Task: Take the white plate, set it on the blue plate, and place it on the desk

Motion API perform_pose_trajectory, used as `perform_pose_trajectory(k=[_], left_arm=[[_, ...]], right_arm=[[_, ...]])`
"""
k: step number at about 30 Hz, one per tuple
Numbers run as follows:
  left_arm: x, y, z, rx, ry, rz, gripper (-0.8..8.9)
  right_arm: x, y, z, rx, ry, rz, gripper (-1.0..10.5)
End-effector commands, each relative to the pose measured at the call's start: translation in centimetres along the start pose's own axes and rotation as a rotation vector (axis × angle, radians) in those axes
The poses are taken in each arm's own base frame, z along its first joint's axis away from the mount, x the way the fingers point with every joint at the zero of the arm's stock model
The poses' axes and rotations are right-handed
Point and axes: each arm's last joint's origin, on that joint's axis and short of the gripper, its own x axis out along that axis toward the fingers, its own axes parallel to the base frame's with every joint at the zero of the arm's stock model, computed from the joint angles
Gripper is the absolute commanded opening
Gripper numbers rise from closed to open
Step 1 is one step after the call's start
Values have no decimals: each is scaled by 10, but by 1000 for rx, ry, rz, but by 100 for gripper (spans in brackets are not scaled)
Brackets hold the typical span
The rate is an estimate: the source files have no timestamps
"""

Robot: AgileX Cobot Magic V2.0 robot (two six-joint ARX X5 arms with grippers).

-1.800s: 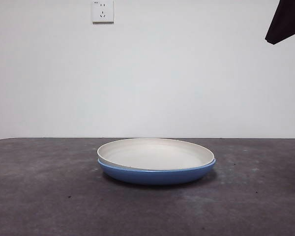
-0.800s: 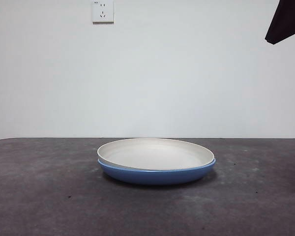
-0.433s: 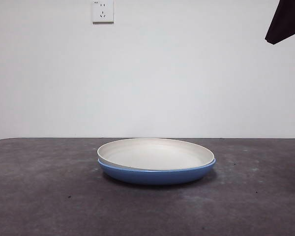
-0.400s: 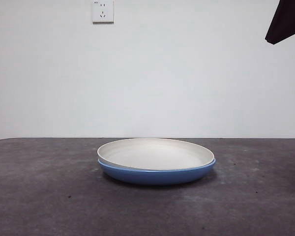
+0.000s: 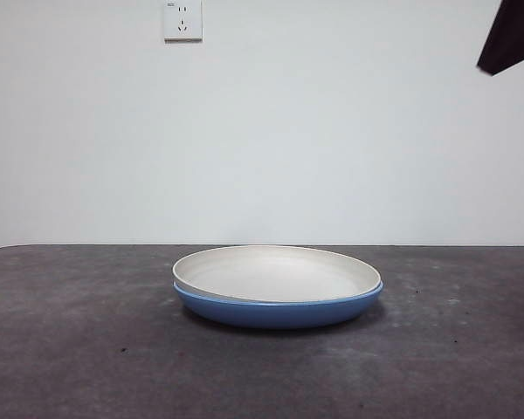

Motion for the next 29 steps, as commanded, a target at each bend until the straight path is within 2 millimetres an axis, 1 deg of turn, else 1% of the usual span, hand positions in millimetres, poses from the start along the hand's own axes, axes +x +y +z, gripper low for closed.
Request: perform_pose_trajectory(k=[1, 4, 6, 8, 11, 15, 20, 26, 29], left_arm=[[2, 0, -7, -5, 26, 2, 10], [2, 0, -7, -5, 26, 2, 10], [2, 0, -7, -5, 26, 2, 10], [2, 0, -7, -5, 26, 2, 10], [2, 0, -7, -5, 26, 2, 10], [2, 0, -7, -5, 26, 2, 10], [2, 0, -7, -5, 26, 2, 10], [2, 0, -7, -5, 26, 2, 10], [2, 0, -7, -5, 26, 2, 10]], right_arm=[[-18, 0, 5, -80, -144, -39, 8], [-37, -2, 0, -96, -309, -101, 8], [-47, -5, -8, -108, -408, -159, 8], [-52, -7, -18, -122, -486, -208, 8], [-52, -10, -35, -155, -602, -262, 8], [-41, -17, -59, -199, -715, -309, 8], [-20, -26, -91, -186, -772, -384, 8], [1, -38, -118, -127, -800, -473, 8], [8, -41, -126, -119, -804, -495, 8]])
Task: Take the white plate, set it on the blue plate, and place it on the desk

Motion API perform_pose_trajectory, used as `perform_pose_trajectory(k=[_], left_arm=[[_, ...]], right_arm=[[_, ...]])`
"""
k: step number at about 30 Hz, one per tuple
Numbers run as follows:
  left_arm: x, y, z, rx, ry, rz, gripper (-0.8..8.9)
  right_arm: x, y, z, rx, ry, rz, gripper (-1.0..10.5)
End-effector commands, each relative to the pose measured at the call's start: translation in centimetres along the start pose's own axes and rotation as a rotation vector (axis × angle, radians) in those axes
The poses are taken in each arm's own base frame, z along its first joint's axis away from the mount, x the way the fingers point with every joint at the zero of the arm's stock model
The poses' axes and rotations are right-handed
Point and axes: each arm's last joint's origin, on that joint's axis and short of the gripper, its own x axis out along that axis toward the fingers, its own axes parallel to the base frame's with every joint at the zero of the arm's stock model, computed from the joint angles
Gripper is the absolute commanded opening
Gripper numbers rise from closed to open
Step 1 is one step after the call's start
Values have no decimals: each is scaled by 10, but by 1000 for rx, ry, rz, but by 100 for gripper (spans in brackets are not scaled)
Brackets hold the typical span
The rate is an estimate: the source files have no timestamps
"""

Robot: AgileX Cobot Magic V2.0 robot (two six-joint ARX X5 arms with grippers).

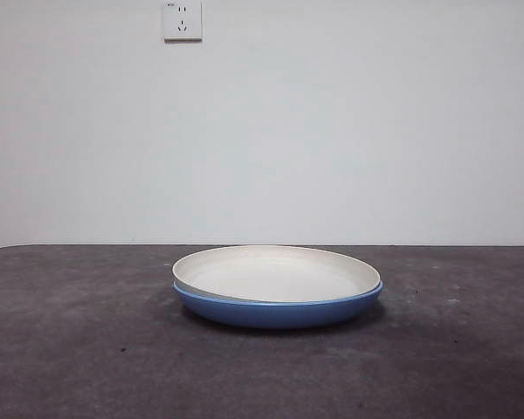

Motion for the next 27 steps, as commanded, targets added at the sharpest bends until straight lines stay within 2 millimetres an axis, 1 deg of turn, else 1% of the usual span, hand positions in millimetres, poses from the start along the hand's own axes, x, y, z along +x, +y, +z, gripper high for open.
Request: perform_pose_trajectory(k=[1, 13, 20, 25, 27], left_arm=[[2, 0, -7, -5, 26, 2, 10], [2, 0, -7, -5, 26, 2, 10], [2, 0, -7, -5, 26, 2, 10], [2, 0, -7, -5, 27, 2, 10], [2, 0, -7, -5, 27, 2, 10]], right_arm=[[-1, -1, -7, 13, -21, -27, 8], [4, -2, -32, 23, 11, -44, 8], [9, -3, -49, 88, 17, -74, 8], [13, -4, -66, 148, 70, -78, 8], [13, -4, -67, 151, 78, -77, 8]])
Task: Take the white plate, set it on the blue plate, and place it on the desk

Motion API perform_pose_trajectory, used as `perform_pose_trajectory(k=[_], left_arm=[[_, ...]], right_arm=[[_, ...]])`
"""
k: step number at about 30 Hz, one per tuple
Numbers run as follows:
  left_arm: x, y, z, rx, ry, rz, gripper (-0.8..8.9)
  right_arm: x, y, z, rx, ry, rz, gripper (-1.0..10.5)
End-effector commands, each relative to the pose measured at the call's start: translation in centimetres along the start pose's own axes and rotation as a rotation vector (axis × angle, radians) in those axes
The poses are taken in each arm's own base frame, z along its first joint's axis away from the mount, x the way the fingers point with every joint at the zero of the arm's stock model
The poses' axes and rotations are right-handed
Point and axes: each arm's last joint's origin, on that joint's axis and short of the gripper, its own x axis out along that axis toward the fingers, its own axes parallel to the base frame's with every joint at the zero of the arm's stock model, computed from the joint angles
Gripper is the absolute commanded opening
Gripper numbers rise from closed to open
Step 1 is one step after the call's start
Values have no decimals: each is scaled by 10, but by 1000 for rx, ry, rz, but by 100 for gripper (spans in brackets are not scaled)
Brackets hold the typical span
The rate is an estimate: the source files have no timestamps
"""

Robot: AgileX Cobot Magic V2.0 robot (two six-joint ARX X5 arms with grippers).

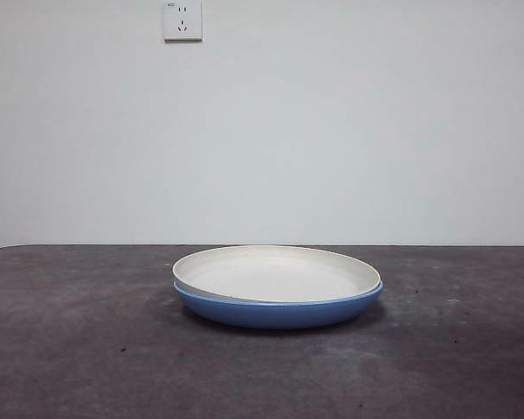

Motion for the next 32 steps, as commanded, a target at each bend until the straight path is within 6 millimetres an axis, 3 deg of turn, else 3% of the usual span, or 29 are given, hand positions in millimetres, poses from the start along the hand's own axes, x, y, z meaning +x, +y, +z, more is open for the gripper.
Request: perform_pose_trajectory(k=[1, 32], left_arm=[[2, 0, -7, -5, 26, 2, 10], [2, 0, -7, -5, 27, 2, 10]], right_arm=[[1, 0, -3, 34, 11, 0, 8], [0, 0, -1, 34, -11, 5, 8]])
